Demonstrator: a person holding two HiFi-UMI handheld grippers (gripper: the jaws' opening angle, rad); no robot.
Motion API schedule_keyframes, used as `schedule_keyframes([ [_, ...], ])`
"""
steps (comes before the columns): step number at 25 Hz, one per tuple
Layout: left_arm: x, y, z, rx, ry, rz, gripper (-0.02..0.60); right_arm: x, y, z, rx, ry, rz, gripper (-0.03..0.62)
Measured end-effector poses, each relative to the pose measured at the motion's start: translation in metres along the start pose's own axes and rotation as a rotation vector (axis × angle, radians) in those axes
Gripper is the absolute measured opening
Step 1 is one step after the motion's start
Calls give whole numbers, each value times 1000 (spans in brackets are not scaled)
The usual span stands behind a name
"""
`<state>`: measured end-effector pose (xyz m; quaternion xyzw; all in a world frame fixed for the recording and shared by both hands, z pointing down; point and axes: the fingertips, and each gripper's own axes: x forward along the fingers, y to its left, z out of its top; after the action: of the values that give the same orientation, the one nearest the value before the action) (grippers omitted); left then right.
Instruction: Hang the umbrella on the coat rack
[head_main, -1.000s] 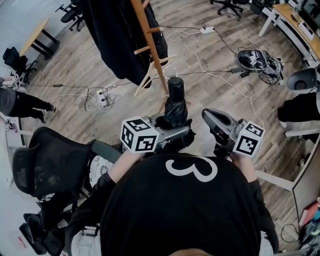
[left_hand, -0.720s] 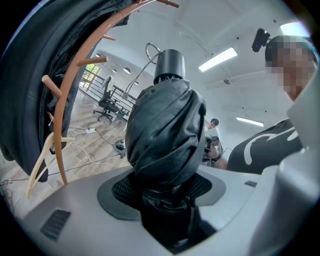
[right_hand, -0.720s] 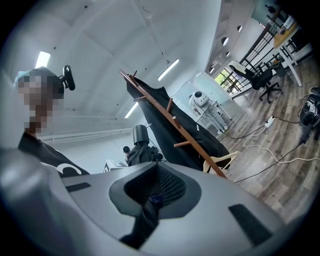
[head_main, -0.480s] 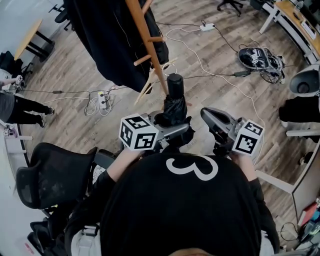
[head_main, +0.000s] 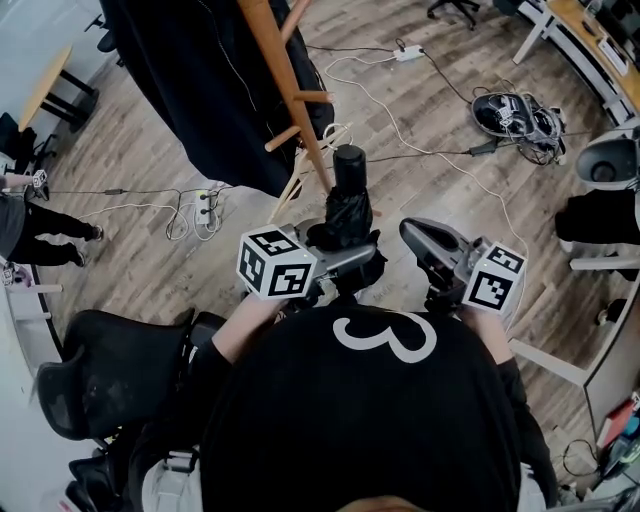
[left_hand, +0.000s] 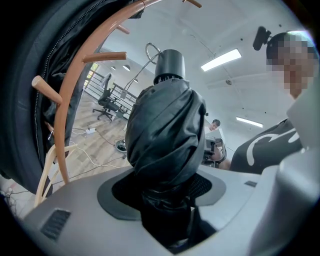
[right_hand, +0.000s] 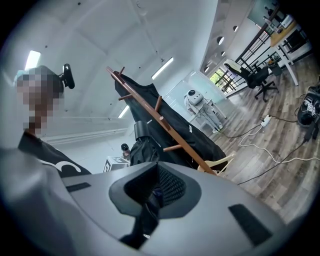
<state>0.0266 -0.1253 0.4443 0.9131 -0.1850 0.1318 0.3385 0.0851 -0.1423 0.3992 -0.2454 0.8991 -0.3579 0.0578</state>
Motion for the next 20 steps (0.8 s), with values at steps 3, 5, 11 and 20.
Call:
schedule_keyframes([
  [3, 2, 8, 7, -1, 1, -5, 265, 3, -6, 5, 3, -5, -13, 28],
  [5, 3, 12, 12, -1, 2, -9, 265, 5, -9, 8, 3, -9, -19, 27],
  [11, 5, 21, 23, 15, 8, -12, 265, 11, -12, 14, -1, -15, -30, 28],
  [20, -13, 74, 43, 17, 22, -35, 265, 56, -24, 28, -7, -33, -82, 27],
])
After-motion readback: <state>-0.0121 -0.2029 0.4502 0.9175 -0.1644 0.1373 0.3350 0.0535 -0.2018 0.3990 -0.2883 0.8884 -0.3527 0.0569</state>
